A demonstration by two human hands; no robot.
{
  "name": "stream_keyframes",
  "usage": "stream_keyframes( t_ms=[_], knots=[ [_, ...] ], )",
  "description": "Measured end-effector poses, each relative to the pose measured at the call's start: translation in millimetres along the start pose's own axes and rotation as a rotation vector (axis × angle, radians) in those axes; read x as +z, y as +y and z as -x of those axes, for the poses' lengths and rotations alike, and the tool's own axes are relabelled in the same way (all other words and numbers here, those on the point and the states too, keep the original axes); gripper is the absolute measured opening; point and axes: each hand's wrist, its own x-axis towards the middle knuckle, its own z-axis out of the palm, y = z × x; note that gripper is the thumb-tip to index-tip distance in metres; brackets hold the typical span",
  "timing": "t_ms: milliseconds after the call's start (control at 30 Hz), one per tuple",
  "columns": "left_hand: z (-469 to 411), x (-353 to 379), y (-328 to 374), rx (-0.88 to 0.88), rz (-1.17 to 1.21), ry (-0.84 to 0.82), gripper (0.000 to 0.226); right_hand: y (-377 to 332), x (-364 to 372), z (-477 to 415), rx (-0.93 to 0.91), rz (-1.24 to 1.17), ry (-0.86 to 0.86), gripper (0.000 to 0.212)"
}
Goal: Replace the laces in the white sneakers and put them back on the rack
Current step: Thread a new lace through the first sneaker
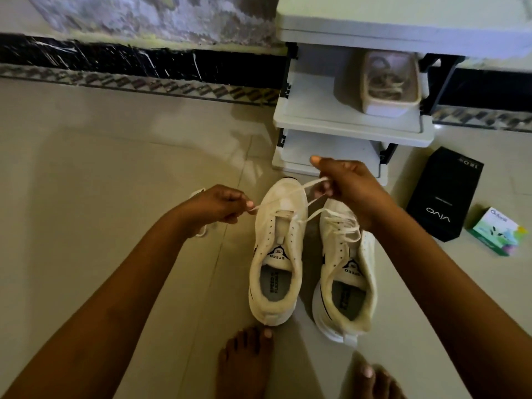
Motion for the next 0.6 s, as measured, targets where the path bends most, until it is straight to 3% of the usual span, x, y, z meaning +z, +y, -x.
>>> stream_keyframes(
  t_ms=[100, 200, 267, 367, 400, 500, 600],
  knots=[
    [-3, -6, -16, -0.064, 0.018, 0.123, 0.015, 6, -9, -6, 0.031, 0.247, 0.111, 0.038],
    [-4, -4, -14, -0.033, -0.012, 0.211, 0.014, 23, -12, -12, 0.077, 0.906, 0.009, 0.032],
    [-4, 0, -5, 0.052, 0.007, 0.165, 0.014, 32, -6, -10, 0.068, 1.095, -0.058, 0.019],
    [-4, 9, 13, 0.182, 0.046, 0.053, 0.015, 39, 11, -7, -0.051, 0.930, -0.198, 0.051],
    [-4, 12, 19, 0.221, 0.032, 0.033, 0.014, 37, 18, -4, -0.058, 0.806, -0.232, 0.052],
    [-6, 17, 26, 0.283, 0.029, 0.058, 0.013, 30, 27, -2, -0.080, 0.593, -0.242, 0.022],
    [-6, 15, 21, 0.254, 0.049, 0.109, 0.008, 29, 22, -3, -0.132, 0.532, -0.199, 0.016]
  ],
)
